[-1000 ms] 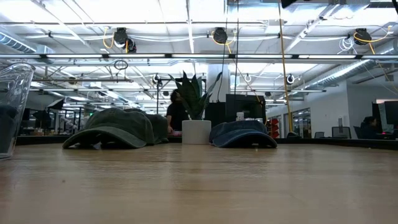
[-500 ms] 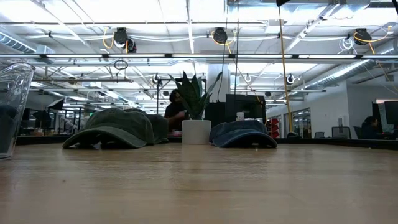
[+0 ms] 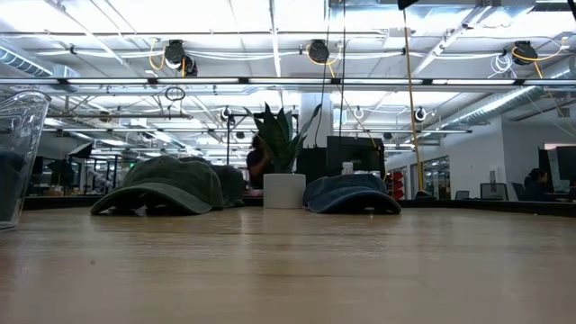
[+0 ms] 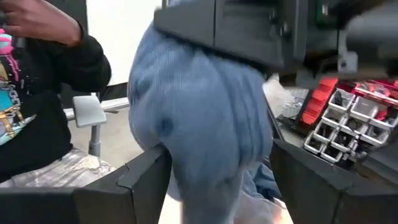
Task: Pick & Place hat
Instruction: Put the bottom blue cap into the left transparent bin
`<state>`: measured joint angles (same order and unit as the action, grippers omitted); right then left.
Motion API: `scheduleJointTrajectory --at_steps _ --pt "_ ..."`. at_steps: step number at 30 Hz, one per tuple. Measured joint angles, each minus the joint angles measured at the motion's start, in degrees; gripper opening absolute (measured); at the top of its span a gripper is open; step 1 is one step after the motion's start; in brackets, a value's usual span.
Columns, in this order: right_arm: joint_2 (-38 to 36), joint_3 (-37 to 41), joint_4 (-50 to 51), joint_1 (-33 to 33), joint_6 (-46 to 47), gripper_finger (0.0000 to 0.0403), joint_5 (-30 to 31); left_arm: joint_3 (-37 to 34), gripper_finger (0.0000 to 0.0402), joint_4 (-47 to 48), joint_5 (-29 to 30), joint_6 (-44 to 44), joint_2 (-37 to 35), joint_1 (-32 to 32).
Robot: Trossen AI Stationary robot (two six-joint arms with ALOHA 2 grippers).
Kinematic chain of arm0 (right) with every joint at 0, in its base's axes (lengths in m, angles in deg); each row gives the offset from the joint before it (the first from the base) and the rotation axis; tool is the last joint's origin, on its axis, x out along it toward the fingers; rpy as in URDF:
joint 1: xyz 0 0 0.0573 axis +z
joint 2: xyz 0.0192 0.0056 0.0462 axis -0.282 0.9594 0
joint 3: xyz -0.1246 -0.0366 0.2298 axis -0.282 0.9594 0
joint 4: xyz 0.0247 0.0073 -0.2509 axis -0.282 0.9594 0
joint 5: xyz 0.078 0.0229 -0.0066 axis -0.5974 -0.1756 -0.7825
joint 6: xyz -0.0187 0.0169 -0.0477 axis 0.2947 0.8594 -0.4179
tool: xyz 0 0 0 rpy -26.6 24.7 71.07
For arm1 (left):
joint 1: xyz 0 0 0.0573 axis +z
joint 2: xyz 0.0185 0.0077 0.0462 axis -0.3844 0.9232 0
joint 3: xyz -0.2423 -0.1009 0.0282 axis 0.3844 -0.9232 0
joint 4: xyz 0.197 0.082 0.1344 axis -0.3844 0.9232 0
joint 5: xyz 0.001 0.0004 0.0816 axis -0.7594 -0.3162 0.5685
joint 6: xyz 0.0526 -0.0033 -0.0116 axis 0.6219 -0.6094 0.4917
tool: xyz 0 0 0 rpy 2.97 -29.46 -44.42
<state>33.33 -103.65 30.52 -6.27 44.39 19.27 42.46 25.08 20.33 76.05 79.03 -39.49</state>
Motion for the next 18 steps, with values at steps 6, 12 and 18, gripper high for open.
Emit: scheduleJointTrajectory --at_steps 6,12,18 --pt "0.0 0.0 1.6 0.7 0.2 0.0253 -2.9 5.1 0.0018 5.8 -1.2 3.4 1.8 0.0" --pt "0.0 0.0 3.7 1.3 1.1 0.0235 -3.2 5.1 0.0018 7.4 -0.7 4.2 0.4 0.5" --pt "0.0 0.0 5.3 1.3 -0.4 0.0195 -3.2 5.1 0.0018 10.0 -1.5 4.1 0.1 0.6"
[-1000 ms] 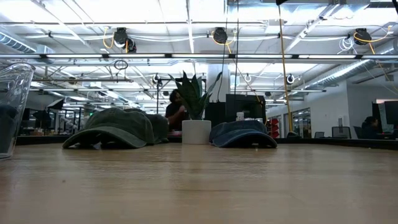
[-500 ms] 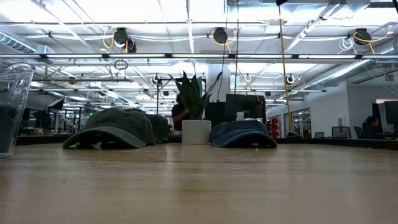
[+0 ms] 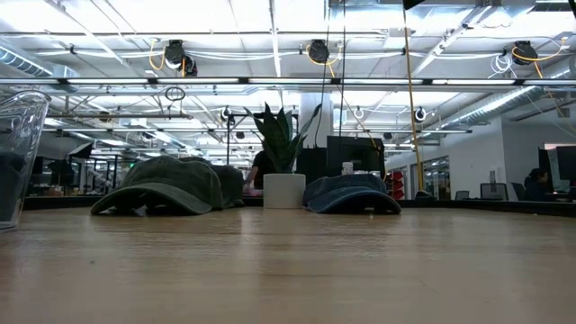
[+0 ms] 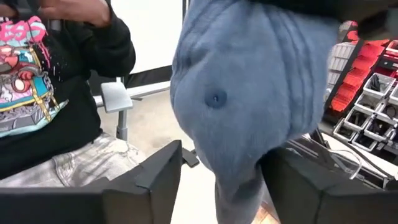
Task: Pick & Place hat
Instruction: Put the bottom blue cap into the left transparent bin
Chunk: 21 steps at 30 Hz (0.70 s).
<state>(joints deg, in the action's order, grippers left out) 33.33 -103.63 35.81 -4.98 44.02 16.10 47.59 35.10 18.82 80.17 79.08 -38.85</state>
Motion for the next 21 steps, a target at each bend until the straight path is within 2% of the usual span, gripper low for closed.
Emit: scheduleJointTrajectory --at_steps 10,12,15,21 --pt "0.0 0.0 0.5 0.0 -2.6 0.0044 -0.1 0.0 0.0018 0.4 0.0 0.0 0.0 0.4" --pt "0.0 0.0 2.1 0.0 -5.1 0.0013 -2.0 -0.1 0.0018 0.4 0.0 0.0 0.0 0.3" --pt "0.0 0.0 3.6 0.2 -7.0 0.0003 -3.0 -0.1 0.0025 0.3 2.4 -2.1 0.0 0.3" --pt "-2.6 0.1 9.8 1.1 -7.0 0.0001 1.4 -0.2 0.0073 -0.1 12.1 -11.2 -2.3 0.4"
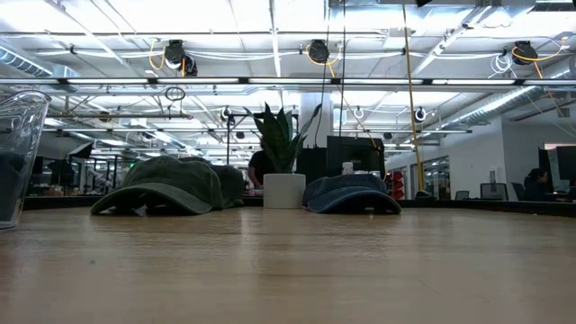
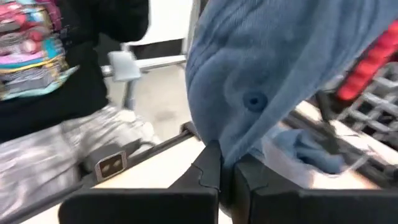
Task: Pick & Place hat
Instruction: Put the bottom blue cap into the left transparent bin
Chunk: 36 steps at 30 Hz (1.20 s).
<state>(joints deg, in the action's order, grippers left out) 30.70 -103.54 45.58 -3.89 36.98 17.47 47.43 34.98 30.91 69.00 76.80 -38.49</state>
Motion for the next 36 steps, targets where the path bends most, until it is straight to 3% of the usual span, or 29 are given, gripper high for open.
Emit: scheduleJointTrajectory --at_steps 5,14,20,24,28,33,36 --pt "-4.2 -0.1 5.1 1.7 -0.3 0.0001 3.9 0.0 0.0110 1.6 10.2 -7.8 -3.2 0.0" --pt "-7.7 -0.1 10.9 5.1 0.2 0.0000 8.3 0.0 0.0209 7.6 28.0 -11.2 -7.7 -0.3" --pt "-7.7 -0.1 12.2 5.6 1.2 0.0000 8.1 0.0 0.0252 7.7 28.3 -10.3 -7.7 -0.8" --pt "-8.4 -0.1 13.7 6.0 1.2 0.0000 8.0 0.0 0.0262 7.5 27.4 -5.6 -8.1 -2.1" --pt "-8.7 -0.1 13.4 6.2 1.6 0.0000 8.0 0.1 0.0256 7.5 30.4 -1.0 -11.3 -4.3" --pt "-9.3 -0.2 13.4 6.3 2.0 0.0000 8.1 0.3 0.0243 5.2 41.9 -6.7 -12.8 -5.1" --pt "-9.0 0.1 15.1 5.9 4.0 0.0000 7.5 3.9 0.0238 9.8 47.7 -12.1 -12.8 -4.6"
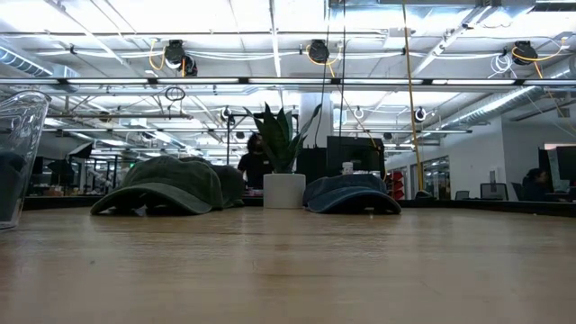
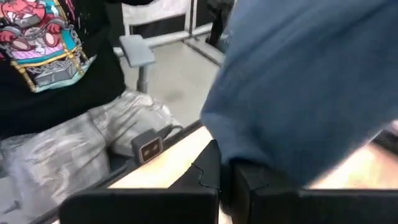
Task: Pick & Place hat
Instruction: Put the bottom blue cap into the left transparent bin
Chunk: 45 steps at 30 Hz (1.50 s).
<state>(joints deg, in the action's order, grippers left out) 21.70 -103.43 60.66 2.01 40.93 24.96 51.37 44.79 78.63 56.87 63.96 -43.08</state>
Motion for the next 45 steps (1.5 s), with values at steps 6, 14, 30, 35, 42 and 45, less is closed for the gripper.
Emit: scheduleJointTrajectory --at_steps 6,14,30,35,42,45 --pt "-0.1 -0.1 2.5 -0.2 1.9 0.0000 0.5 5.1 0.0233 10.8 0.3 -3.8 2.0 0.9" --pt "-0.1 -0.1 2.1 0.1 3.3 0.0000 1.9 10.1 0.0232 22.7 -10.2 -17.5 3.8 5.3" --pt "-0.1 -6.7 -0.2 1.8 -2.4 0.0000 -12.9 14.6 0.0232 28.7 -43.4 -14.3 18.2 10.1" --pt "-0.1 -7.2 0.2 1.9 -2.5 0.0000 -16.6 14.7 0.0232 21.3 -54.0 -14.7 20.0 12.4" --pt "-0.1 -7.2 0.9 4.5 -4.3 0.0000 -16.4 14.7 0.0232 21.1 -58.8 -11.5 24.0 12.8" --pt "-0.1 -7.2 0.9 5.2 -5.3 0.0000 -16.5 14.6 0.0232 19.2 -61.1 -8.0 26.3 12.2"
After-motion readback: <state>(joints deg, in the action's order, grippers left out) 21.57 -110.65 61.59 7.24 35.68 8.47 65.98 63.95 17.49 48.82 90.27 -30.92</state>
